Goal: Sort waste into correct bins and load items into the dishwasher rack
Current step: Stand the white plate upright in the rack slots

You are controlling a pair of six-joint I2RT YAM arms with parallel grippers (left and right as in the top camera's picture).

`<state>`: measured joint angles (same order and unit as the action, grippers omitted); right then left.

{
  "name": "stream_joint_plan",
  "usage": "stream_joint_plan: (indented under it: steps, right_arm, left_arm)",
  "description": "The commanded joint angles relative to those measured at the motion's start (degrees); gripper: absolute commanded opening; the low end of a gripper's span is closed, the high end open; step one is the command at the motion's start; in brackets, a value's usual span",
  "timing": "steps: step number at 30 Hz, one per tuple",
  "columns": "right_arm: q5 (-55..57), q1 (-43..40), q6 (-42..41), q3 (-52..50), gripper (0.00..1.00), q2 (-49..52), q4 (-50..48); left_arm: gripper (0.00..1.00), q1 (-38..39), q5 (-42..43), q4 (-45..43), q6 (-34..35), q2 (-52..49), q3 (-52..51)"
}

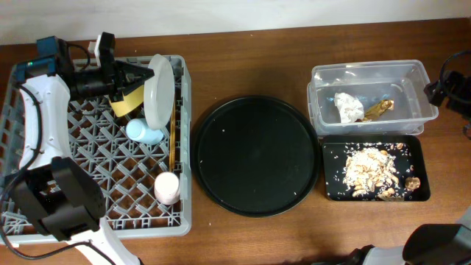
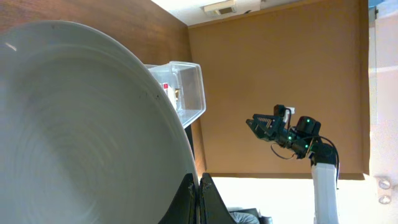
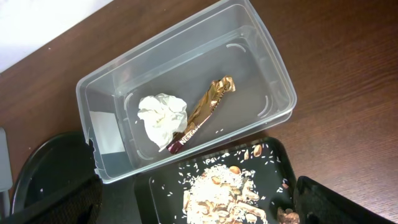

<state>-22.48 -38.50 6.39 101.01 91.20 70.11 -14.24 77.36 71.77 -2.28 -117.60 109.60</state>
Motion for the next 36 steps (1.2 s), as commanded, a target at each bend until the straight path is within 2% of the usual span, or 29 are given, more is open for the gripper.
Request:
stream_joint_plan:
  steps: [1, 4, 11, 15, 19, 25, 36]
  right_arm:
    - [0.3, -0.2, 0.0, 0.2, 0.99, 0.2, 0.0]
    - [0.3, -0.2, 0.0, 0.2, 0.99, 0.2, 0.0]
    - [0.3, -0.2, 0.0, 0.2, 0.99, 0.2, 0.0]
    - [0.3, -0.2, 0.0, 0.2, 0.99, 0.2, 0.0]
    - [0.3, -0.2, 0.0, 0.2, 0.99, 0.2, 0.0]
    - [0.3, -0.2, 0.0, 0.2, 0.99, 0.2, 0.0]
    - [0.3, -0.2, 0.0, 0.2, 0.99, 0.2, 0.0]
  left_arm:
    - [0.0, -0.6, 0.2, 0.3, 2.2, -0.1, -0.1]
    - [0.01, -0.6, 0.2, 0.1, 3.4, -0.1, -0.1]
    - [0.01, -0.3, -1.5, -3.7, 13.9, -0.1, -0.1]
    - [0.0, 1.3, -17.9, -4.2, 26.9, -0.1, -0.1]
    - [0.0, 4.5, -18.5, -8.5, 27.5, -0.1, -0.1]
    - [0.0, 4.7, -14.8, -14.8, 35.7, -0.1, -0.1]
    - [0.0, 4.4, -16.3, -15.6, 35.7, -0.1, -0.1]
